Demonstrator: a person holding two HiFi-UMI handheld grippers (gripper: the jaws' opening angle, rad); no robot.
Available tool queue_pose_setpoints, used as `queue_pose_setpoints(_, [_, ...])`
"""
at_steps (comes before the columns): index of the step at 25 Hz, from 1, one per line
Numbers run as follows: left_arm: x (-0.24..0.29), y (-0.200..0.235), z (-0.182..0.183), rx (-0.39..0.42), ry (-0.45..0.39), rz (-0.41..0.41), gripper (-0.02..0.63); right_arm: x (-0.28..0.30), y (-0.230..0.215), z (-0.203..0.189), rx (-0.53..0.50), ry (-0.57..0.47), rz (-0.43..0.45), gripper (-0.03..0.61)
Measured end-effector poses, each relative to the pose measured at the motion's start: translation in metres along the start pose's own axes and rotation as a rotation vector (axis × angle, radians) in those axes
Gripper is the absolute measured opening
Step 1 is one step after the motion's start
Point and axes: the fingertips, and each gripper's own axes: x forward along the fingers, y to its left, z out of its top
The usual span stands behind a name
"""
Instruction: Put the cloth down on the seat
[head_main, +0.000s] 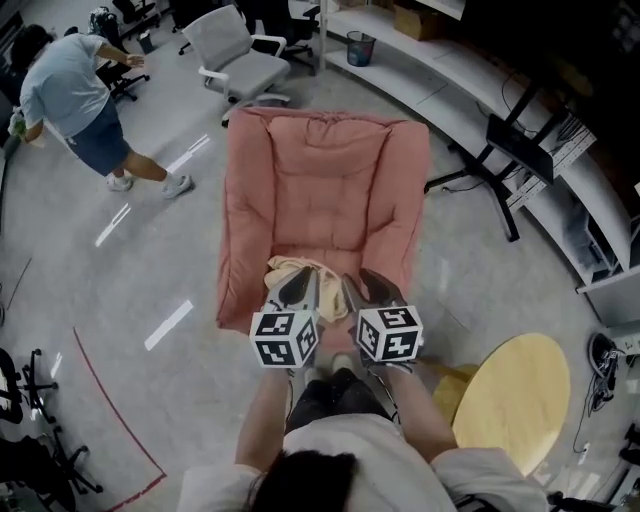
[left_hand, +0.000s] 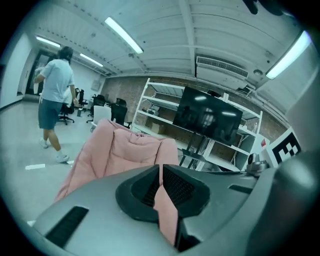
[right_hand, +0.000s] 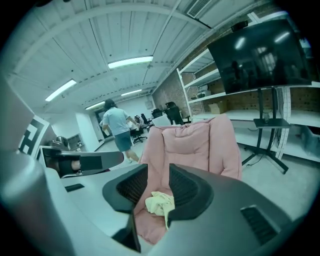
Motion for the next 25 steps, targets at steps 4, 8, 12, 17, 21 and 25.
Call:
queue_pose_setpoints(4, [-0.018,-0.018,0.01,0.028,-0.045,-0.014,0.032,-0.023,0.001,0.011,0.008,-0.066,-0.038,0.074])
queue_pose_setpoints(8, [-0.029,-0.029,0.007,0.014,-0.028,-0.057,0.028,-0.041,0.012,0.023,0.021,-0.161,-0.031,0.048])
queue_pose_setpoints(12, [-0.04,-0.034,0.002,-0.002,-0.025,-0.058,0.026,-0.05,0.017,0.018,0.011,-0.164,-0.055,0.031])
queue_pose_setpoints(17, [-0.05,-0.038,0.001,0.002,-0.053,-0.044,0.026,-0.052,0.029,0.007,-0.075,-0.141,-0.058,0.028])
queue_pose_setpoints(21, [-0.055,-0.042,-0.003,0.028,-0.051,-0.045,0.026,-0.055,0.04,0.005,-0.097,-0.142,-0.056,0.028])
queue_pose_setpoints(25, [-0.059,-0.049,-0.003,0.065,-0.048,-0.052,0.026,-0.058,0.044,0.009,-0.104,-0.155,-0.059,0.028])
